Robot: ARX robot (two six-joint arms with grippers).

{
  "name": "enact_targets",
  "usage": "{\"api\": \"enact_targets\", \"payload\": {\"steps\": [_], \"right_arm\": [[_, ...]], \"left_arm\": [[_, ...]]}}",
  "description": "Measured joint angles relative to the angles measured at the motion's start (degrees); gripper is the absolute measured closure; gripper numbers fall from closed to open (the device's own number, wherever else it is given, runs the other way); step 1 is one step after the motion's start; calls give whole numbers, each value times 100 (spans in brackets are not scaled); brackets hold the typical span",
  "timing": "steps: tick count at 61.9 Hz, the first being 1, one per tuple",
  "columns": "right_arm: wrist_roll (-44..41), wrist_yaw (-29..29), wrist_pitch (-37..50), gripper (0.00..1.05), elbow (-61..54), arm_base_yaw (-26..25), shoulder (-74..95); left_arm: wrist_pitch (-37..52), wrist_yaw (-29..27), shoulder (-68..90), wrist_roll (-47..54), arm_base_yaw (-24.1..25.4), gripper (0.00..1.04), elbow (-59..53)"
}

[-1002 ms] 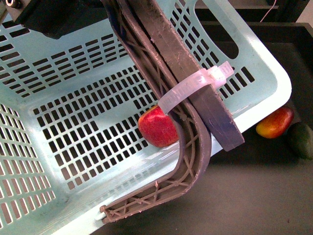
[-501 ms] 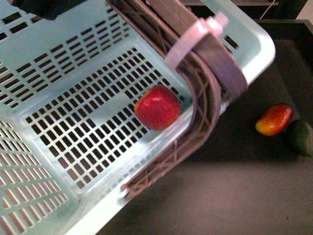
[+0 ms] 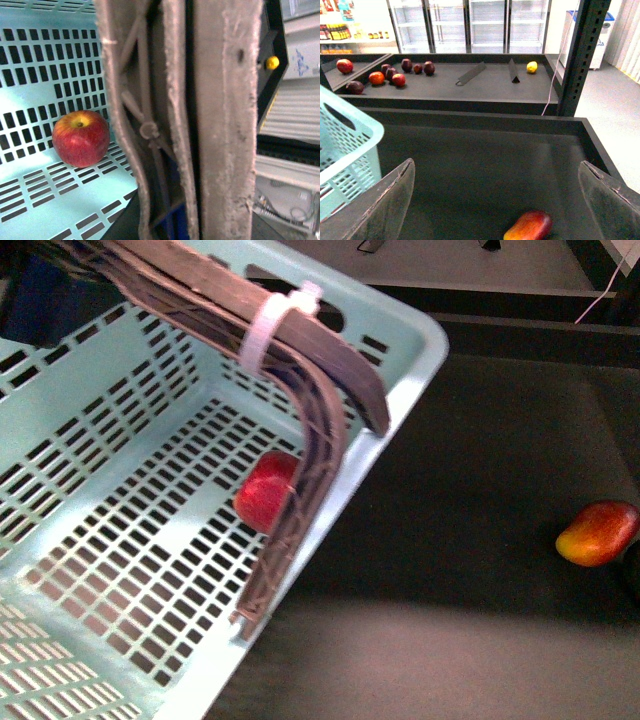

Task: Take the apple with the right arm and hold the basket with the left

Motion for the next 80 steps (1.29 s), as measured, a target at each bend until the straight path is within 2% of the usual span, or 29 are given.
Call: {"api": "enact_targets", "payload": {"steps": [17,28,55,80], "right_arm": [[0,0,-2,9,0,2,0],[0,2,0,9,0,2,-2],[0,0,-2,9,0,0,-2],[0,2,-2,9,0,0,-2]], "left_arm": [[376,59,553,-350,938,89,-15],[444,-2,1032,-490,1333,89,79],[579,39,1563,-654,1510,89,249],[695,-140,1685,-1073,1589,89,-190]]}}
